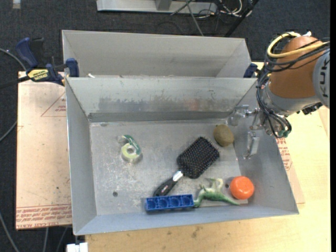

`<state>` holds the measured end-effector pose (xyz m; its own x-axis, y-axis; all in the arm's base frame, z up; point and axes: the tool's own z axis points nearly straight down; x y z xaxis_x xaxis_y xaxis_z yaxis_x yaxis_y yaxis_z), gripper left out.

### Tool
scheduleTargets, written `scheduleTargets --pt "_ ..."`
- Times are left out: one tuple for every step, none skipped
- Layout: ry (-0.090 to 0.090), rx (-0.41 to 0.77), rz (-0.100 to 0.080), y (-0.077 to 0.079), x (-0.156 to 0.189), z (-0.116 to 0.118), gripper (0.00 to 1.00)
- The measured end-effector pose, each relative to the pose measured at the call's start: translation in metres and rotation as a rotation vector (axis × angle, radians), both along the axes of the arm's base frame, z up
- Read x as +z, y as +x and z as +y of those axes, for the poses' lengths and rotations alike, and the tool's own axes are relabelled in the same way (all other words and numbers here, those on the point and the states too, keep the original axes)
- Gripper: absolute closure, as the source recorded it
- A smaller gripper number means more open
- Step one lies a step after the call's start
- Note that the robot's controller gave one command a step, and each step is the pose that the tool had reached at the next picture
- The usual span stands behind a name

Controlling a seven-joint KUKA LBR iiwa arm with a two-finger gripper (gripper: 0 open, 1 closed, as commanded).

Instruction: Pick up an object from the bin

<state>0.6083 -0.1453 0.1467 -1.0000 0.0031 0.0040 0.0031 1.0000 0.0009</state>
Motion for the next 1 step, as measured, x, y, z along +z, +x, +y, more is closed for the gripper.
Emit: scheduleTargets --pt "-0.001 0.003 -0.006 0.0013 0.0051 0.0006 0.0"
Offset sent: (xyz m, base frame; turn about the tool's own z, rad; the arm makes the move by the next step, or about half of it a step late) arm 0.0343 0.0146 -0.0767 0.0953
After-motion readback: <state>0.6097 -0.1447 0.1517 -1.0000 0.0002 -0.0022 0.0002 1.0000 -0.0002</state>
